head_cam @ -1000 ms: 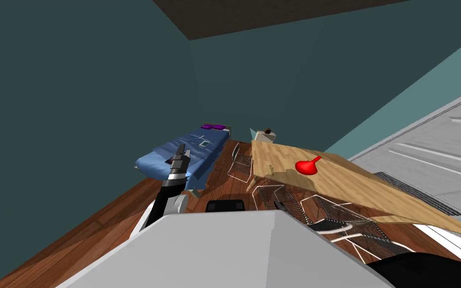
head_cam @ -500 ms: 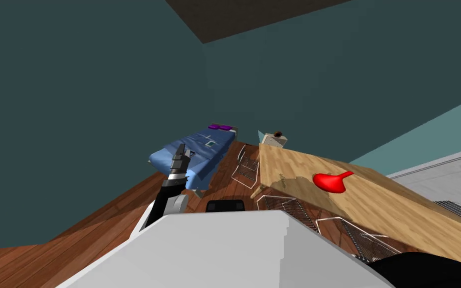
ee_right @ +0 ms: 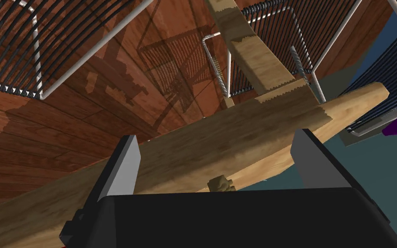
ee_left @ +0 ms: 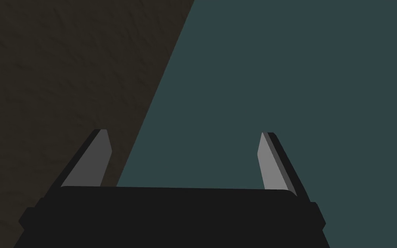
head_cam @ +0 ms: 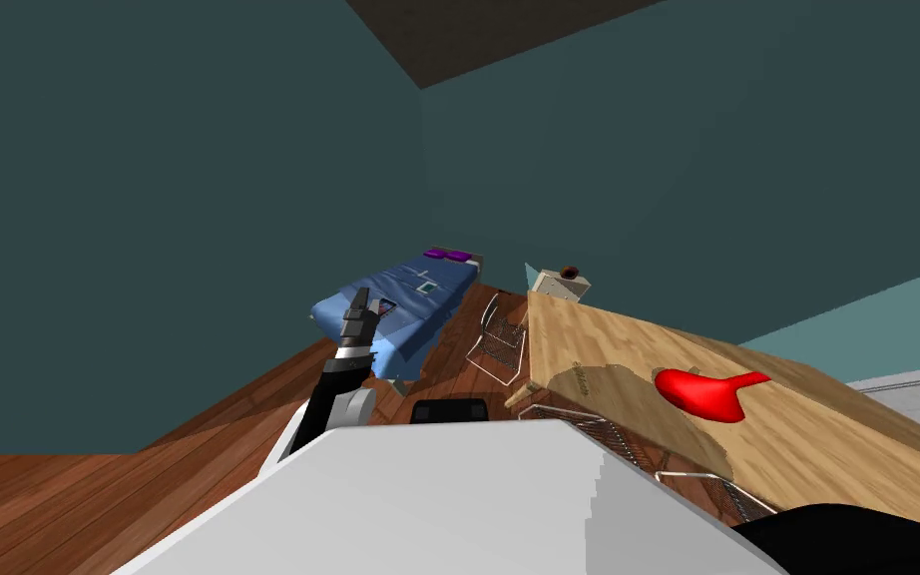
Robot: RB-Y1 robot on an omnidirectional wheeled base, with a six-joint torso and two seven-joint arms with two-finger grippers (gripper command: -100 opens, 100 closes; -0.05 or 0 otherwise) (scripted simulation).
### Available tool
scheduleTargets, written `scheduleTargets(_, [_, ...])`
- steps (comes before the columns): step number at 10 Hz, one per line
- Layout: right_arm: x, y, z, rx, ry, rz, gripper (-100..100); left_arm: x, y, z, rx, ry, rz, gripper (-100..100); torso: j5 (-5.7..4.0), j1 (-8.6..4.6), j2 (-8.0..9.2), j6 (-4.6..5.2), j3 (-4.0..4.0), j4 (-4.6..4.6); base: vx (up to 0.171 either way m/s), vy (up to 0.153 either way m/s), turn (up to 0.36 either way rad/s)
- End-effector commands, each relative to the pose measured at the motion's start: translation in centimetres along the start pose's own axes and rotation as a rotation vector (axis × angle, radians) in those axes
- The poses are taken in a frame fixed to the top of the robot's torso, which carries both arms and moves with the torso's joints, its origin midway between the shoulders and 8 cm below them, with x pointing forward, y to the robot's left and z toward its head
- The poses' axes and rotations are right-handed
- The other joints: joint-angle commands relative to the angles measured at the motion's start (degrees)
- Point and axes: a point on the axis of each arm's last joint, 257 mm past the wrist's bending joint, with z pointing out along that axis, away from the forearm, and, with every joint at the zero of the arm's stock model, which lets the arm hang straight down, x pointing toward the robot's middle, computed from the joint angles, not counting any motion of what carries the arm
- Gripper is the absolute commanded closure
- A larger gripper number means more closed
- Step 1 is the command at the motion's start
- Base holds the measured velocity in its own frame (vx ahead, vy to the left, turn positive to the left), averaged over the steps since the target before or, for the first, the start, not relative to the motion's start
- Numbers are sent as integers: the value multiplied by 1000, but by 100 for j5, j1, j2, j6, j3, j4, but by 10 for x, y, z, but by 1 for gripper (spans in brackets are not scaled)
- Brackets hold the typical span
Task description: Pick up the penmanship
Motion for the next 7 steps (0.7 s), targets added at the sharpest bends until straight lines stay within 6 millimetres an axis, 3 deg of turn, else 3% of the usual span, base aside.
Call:
scheduleTargets(1, [-6, -32, -11, 68, 18, -45, -100, 0, 0, 0, 0, 0, 0, 0, 0, 0, 0, 0, 0, 0, 148, -22, 256])
scheduleTargets(2, [-6, -32, -11, 68, 18, -45, -100, 0, 0, 0, 0, 0, 0, 0, 1, -5, -11, -1, -6, -2, 116, -23, 67])
scheduleTargets(3, [-12, -51, -18, 108, 27, -74, -100, 0, 0, 0, 0, 0, 0, 0, -2, -2, -4, 4, -3, -2, 101, -20, 96])
scheduleTargets(4, [-12, -51, -18, 108, 27, -74, -100, 0, 0, 0, 0, 0, 0, 0, 1, -2, 1, 2, 0, 0, 73, -13, 72])
scheduleTargets(7, [-30, -92, -35, 201, 49, -146, -100, 0, 0, 0, 0, 0, 0, 0, -1, -4, -3, 0, -2, -1, 123, -25, 154])
